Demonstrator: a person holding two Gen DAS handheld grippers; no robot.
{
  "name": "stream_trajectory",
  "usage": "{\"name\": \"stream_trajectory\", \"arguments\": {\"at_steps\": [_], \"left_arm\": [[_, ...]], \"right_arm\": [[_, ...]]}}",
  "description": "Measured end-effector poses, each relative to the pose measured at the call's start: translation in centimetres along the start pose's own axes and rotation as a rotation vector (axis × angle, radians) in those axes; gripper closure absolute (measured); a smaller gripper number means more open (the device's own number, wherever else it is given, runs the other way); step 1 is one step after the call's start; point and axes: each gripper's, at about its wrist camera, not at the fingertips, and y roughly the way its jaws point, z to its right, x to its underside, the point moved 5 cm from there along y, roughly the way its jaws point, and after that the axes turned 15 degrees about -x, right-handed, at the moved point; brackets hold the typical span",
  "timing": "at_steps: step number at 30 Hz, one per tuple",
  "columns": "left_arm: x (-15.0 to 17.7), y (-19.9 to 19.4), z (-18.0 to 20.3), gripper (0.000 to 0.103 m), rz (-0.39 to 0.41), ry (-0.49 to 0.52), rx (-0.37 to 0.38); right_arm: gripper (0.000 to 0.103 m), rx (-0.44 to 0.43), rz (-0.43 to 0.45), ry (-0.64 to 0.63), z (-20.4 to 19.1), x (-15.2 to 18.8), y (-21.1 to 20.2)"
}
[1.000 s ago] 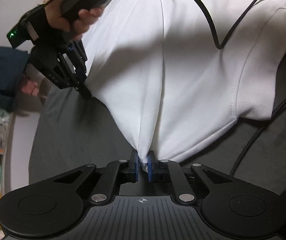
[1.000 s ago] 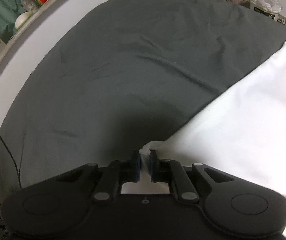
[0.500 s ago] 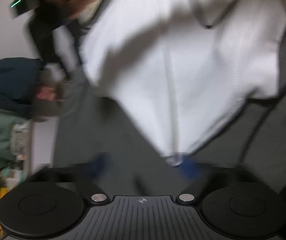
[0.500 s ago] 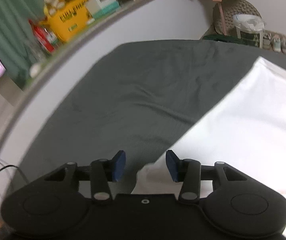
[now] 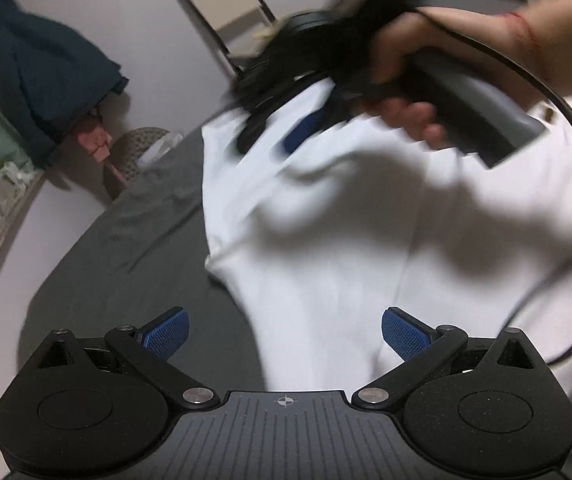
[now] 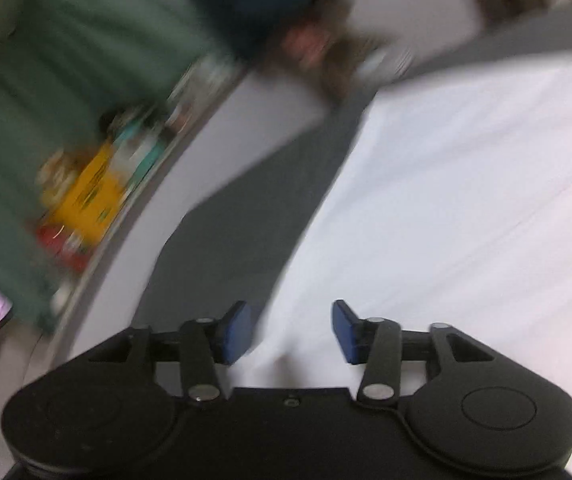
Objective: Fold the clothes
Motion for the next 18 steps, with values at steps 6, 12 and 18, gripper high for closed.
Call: {"name": "stream_trajectory", "arguments": {"at_steps": [6,12,18], "left_arm": [[-3.1,3.7,0.5,0.000,0.037,-0.273,0.202],[-2.9,6.6,2.5,0.000,0.052,-0.612,0.354],[-0.2,8.2,3.6,0.000,0.099,-0.682,0.321]], "right_arm": [[0.052,0.455,0.227,0.005,10.4,-4.0,-13.0],[0.052,0.563,0.340,0.153,19.0,-8.3,-21.8],[0.052,0.599,0.220,0.132,22.4,-12.5,-19.8]]}}
